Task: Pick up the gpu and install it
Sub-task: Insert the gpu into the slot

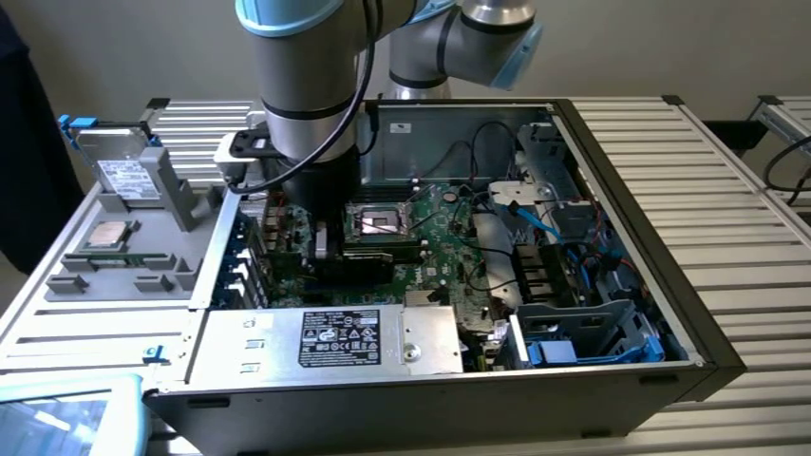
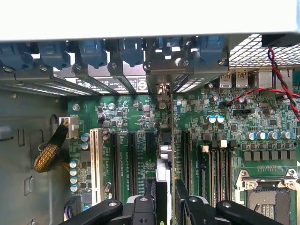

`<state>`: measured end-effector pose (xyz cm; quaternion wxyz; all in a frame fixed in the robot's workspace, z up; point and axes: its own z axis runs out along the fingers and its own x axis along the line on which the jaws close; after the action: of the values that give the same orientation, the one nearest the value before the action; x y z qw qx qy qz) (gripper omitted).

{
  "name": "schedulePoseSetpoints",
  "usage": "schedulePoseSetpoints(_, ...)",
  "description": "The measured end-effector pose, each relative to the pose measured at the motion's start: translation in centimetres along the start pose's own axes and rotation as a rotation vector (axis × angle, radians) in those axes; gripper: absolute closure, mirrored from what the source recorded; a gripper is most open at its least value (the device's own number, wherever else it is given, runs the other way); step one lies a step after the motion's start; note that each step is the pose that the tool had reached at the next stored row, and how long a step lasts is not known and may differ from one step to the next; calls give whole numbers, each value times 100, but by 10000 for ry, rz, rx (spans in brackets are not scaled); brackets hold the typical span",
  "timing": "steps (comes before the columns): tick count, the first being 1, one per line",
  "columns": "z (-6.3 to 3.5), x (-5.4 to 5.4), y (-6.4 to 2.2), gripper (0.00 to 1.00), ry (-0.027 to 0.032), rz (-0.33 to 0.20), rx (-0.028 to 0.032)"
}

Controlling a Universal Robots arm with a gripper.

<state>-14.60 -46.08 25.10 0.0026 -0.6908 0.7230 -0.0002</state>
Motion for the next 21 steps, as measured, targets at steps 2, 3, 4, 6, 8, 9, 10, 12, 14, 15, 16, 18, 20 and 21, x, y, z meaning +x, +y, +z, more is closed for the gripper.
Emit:
schedulePoseSetpoints(2, 3, 0, 0, 72, 1, -1, 0)
schedulePoseSetpoints(3, 13, -1, 1, 72, -3, 1, -2)
schedulePoseSetpoints(4, 17, 0, 1, 72, -1, 2, -1)
schedulePoseSetpoints(6, 17, 0, 0, 72, 2, 1, -1)
schedulePoseSetpoints(8, 17, 0, 0, 72, 3, 0, -2)
schedulePoseSetpoints(9, 17, 0, 0, 72, 2, 0, -1)
schedulePoseSetpoints(10, 18, 0, 0, 72, 1, 0, -1)
schedulePoseSetpoints(12, 18, 0, 0, 72, 0, 0, 0)
schedulePoseSetpoints(14, 18, 0, 0, 72, 1, 0, 0)
schedulePoseSetpoints(15, 18, 0, 0, 72, 0, 0, 0)
schedulePoseSetpoints(16, 18, 0, 0, 72, 0, 0, 0)
schedulePoseSetpoints(18, 18, 0, 0, 72, 1, 0, 0)
schedulePoseSetpoints(20, 18, 0, 0, 72, 1, -1, 0)
schedulePoseSetpoints(21, 18, 0, 0, 72, 0, 0, 0)
